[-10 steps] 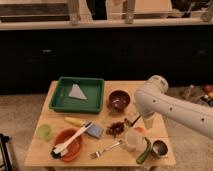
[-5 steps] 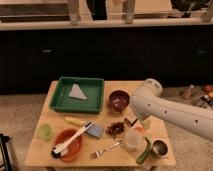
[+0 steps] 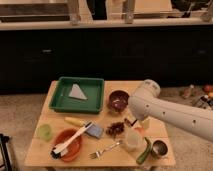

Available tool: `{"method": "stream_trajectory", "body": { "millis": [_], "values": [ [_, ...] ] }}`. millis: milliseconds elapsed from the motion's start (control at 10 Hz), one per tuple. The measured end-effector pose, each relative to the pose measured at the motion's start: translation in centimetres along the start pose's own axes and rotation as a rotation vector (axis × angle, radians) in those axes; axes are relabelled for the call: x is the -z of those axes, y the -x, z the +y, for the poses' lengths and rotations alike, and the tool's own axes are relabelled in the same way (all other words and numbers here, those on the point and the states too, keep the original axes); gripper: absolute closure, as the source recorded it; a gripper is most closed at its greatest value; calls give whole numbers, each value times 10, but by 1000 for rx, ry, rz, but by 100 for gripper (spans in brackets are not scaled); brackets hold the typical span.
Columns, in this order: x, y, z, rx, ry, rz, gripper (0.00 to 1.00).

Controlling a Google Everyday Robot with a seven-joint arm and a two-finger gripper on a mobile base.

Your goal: Wipe tray with eraser

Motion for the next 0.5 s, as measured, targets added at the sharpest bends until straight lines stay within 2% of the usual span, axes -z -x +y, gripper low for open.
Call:
{"method": "stream_trajectory", "body": {
  "millis": [200, 500],
  "values": [
    [0, 7, -5, 14, -2, -2, 20],
    [0, -5, 1, 36, -5, 0, 23]
  ]
}}
